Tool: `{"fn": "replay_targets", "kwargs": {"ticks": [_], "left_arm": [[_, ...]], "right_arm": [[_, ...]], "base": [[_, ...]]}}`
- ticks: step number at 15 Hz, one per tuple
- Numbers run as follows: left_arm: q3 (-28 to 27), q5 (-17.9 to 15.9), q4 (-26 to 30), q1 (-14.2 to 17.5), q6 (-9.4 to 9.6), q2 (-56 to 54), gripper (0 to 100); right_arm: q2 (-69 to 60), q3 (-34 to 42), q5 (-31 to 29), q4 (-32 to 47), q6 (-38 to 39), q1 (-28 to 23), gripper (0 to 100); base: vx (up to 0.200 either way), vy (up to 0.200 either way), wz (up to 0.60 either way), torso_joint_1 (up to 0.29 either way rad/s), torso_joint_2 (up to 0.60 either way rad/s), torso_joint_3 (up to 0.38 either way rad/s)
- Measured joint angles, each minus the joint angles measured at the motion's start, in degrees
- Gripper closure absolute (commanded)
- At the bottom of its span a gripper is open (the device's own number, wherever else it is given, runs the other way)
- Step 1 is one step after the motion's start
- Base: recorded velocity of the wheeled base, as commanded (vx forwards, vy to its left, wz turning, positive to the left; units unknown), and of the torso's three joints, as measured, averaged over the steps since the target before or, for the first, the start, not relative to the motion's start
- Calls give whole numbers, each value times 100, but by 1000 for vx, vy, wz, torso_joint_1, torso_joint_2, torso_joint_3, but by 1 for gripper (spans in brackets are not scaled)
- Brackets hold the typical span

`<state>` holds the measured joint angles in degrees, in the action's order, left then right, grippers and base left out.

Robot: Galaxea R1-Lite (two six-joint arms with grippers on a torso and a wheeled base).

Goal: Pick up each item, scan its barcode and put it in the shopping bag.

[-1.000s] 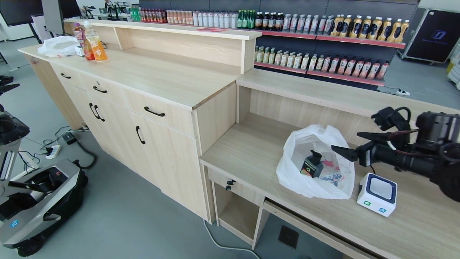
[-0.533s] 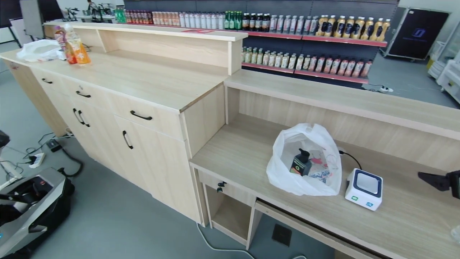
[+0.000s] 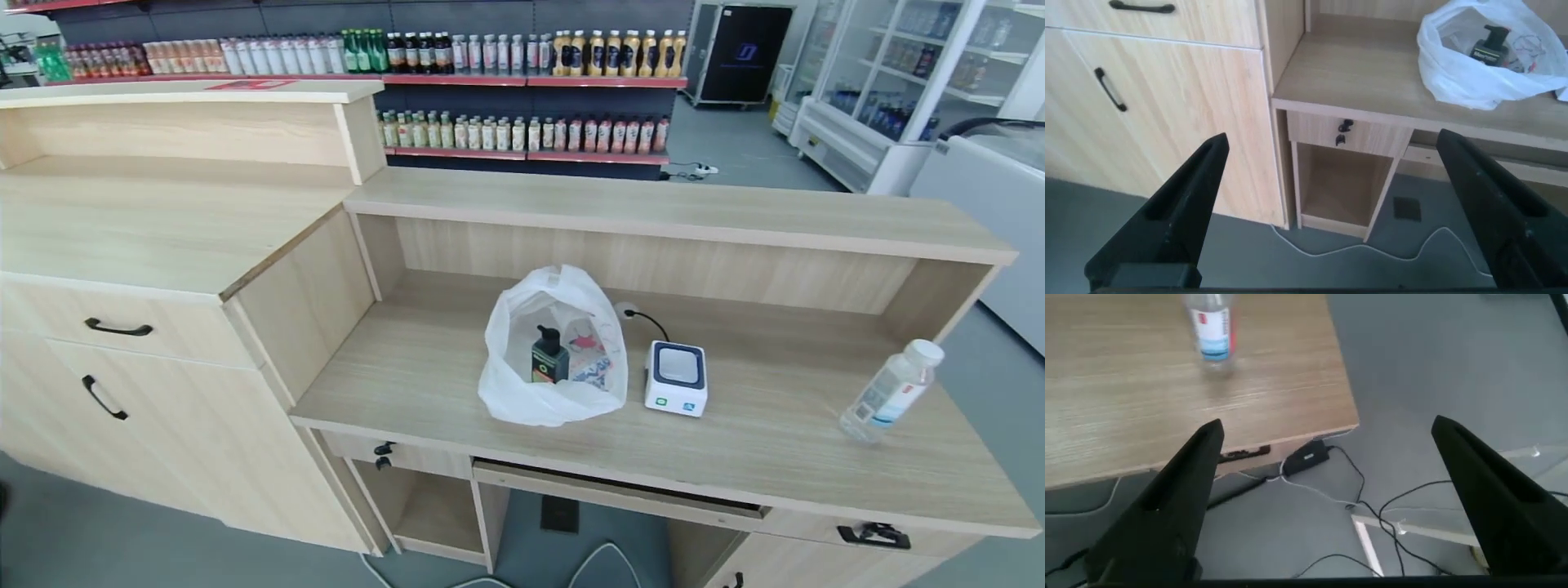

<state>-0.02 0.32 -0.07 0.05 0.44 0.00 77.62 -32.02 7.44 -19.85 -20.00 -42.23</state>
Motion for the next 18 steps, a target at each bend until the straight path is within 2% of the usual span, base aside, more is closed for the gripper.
{"fn": "replay_targets", "kwargs": {"ticks": [2,6,9,11,14,18], "left_arm": [[0,0,-2,6,0,0,0],[0,0,0,0,0,0,0],[0,1,0,0,0,0,0],[0,0,0,5,0,0,0],[0,0,0,2,0,0,0],[0,1,0,0,0,0,0]], "right_arm": [[282,41,140,-446,28,-118,0],[1279,69,1448,-1187,-9,-744,0],[2046,33,2228,-2041,-77,-914,0],[2597,-59,2648,-2722,-492,-945,0],[3226,-184,2792,-3133,-769,-794,0],[3917,-367,2809,-3810,-532,-416,0]], "base": [[0,0,0,0,0,0],[0,0,0,0,0,0],[0,0,0,0,0,0],[0,0,0,0,0,0],[0,0,0,0,0,0],[0,0,0,0,0,0]]}}
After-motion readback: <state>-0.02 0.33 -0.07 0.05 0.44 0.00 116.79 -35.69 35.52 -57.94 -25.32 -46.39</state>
